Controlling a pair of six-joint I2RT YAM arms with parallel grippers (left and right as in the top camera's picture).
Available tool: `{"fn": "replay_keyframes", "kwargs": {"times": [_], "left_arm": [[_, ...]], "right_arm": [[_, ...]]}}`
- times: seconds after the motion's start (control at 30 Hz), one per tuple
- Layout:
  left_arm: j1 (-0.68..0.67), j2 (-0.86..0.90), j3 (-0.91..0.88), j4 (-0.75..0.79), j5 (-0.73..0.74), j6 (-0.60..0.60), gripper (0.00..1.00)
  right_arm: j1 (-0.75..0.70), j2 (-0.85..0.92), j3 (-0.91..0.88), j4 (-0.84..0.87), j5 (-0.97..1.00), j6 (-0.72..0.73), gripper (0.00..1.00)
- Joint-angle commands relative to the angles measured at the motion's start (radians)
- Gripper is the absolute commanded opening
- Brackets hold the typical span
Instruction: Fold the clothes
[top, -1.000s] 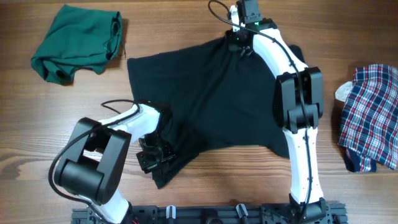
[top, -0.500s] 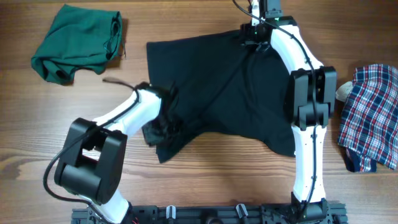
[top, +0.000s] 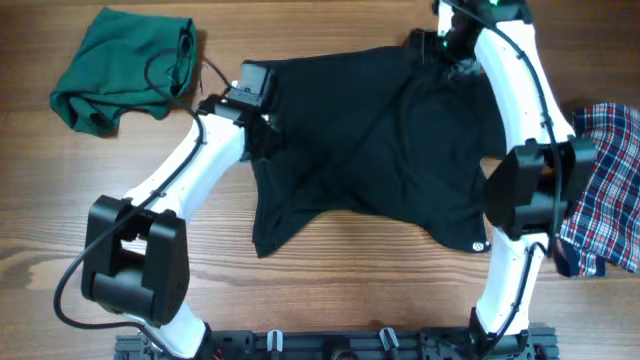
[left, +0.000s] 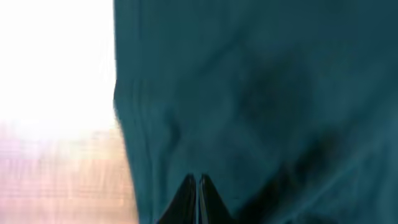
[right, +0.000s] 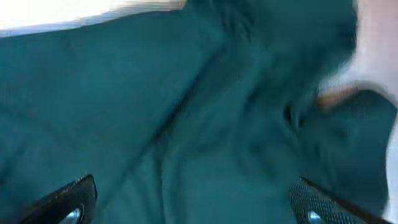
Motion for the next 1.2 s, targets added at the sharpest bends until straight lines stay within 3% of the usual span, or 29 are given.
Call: {"fn": "replay_keyframes", "kwargs": {"times": [0.0, 0.07, 0.1, 0.47, 0.77, 1.0, 1.17], "left_arm": [[0.006, -0.001, 0.012, 0.086, -0.008, 0.08, 0.04], [0.006, 0.025, 0.012, 0.135, -0.005, 0.117, 0.04], [0.006, 0.039, 0.012, 0.157, -0.005, 0.14, 0.04], [0.013, 0.101, 0.012, 0.295, -0.005, 0.193, 0.04], [0.013, 0.173, 0.012, 0.343, 0.023, 0.211, 0.04], [0.013, 0.199, 0.012, 0.372, 0.032, 0.214, 0.04], [0.014, 0.2, 0.012, 0.371, 0.032, 0.214, 0.04]], "right_arm": [[-0.001, -0.004, -0.032, -0.146, 0.064, 0.096, 0.77], [-0.001, -0.004, -0.074, -0.181, 0.106, 0.15, 0.61], [-0.002, -0.004, -0.1, -0.178, 0.111, 0.159, 0.61], [-0.061, -0.004, -0.415, -0.018, 0.103, 0.242, 0.62], [-0.091, -0.004, -0.466, -0.008, 0.119, 0.249, 0.68], [-0.168, -0.004, -0.622, 0.098, 0.11, 0.249, 0.68], [-0.232, -0.004, -0.637, 0.108, 0.111, 0.293, 0.7]]}}
